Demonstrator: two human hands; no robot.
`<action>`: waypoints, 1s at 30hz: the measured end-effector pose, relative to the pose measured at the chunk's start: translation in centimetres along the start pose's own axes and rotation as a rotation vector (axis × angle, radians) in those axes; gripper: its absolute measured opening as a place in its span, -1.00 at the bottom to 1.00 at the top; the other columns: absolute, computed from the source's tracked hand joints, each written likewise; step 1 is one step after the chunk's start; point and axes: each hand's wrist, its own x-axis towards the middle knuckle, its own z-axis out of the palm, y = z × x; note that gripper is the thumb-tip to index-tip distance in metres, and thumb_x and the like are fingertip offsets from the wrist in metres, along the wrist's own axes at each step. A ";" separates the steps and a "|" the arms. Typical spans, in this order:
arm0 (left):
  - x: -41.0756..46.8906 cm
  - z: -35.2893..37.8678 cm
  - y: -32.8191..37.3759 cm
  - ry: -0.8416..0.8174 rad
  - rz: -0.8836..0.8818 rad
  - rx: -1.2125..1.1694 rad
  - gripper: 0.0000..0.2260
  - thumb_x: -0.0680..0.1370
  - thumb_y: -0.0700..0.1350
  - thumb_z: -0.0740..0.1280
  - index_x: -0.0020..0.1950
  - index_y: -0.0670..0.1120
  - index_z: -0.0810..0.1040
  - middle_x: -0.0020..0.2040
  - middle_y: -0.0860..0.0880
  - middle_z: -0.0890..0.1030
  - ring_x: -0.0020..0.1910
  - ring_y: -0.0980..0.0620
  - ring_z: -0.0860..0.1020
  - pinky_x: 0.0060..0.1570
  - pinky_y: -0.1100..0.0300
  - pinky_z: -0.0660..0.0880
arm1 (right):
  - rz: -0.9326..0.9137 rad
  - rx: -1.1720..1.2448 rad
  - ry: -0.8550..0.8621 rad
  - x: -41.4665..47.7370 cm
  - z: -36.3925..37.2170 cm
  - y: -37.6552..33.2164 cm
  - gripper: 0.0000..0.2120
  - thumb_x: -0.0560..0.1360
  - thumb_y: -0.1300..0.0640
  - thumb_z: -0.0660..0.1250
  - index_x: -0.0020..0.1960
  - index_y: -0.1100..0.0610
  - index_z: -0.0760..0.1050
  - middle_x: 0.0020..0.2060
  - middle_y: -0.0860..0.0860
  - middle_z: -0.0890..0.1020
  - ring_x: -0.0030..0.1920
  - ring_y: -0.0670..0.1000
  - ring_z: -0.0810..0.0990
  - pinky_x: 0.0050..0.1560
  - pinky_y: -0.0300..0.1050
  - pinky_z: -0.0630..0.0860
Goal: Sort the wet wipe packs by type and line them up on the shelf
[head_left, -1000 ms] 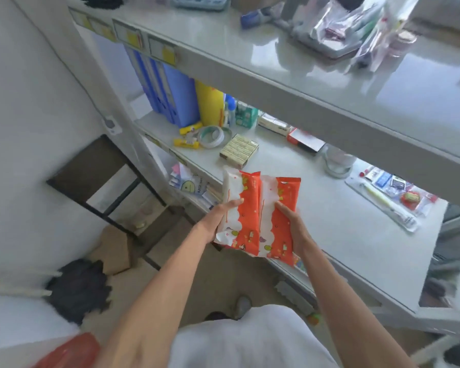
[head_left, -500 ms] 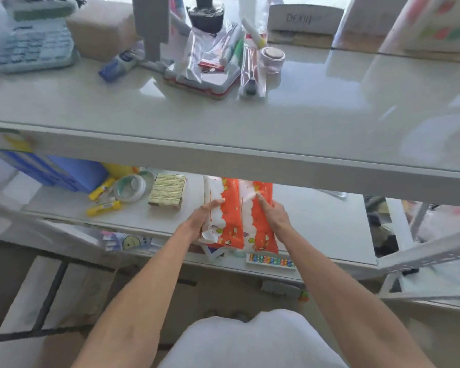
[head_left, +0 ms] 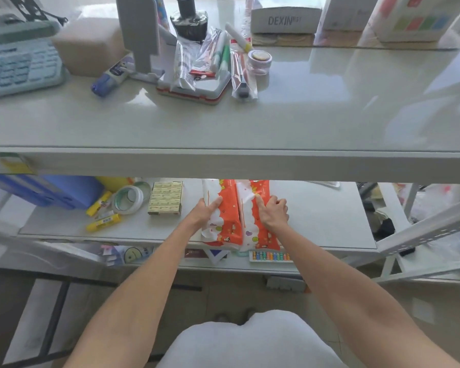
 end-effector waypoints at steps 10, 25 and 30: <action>-1.9 8.7 3.5 0.201 0.877 0.547 -0.84 0.50 -0.30 0.40 0.07 -0.22 0.54 -0.10 -0.11 0.58 -0.13 -0.03 0.52 -0.09 0.13 0.54 | 0.107 0.193 0.188 -3.2 -3.2 4.4 -0.52 0.70 -0.11 0.00 0.28 0.24 0.46 0.22 0.27 0.49 0.22 0.26 0.46 0.30 0.19 0.41; -12.1 33.1 -0.6 -0.866 1.003 1.058 -0.87 0.45 -0.28 0.34 -0.22 -0.33 0.63 -0.20 -0.30 0.68 -0.23 -0.14 0.62 -0.21 -0.01 0.58 | 0.868 0.539 0.679 -29.5 -5.4 27.8 -0.80 0.48 0.31 0.30 -0.07 0.21 0.72 -0.03 0.24 0.74 0.05 0.24 0.69 0.11 0.03 0.62; -18.3 39.6 -2.8 -1.000 1.041 1.062 -0.74 0.56 -0.23 0.32 -0.25 -0.34 0.66 -0.33 -0.15 0.68 -0.35 -0.05 0.63 -0.31 0.09 0.56 | 1.069 0.558 0.785 -37.6 -3.6 32.0 -0.67 0.48 0.39 0.12 -0.40 0.11 0.28 -0.24 0.16 0.46 -0.20 0.14 0.39 -0.19 -0.11 0.27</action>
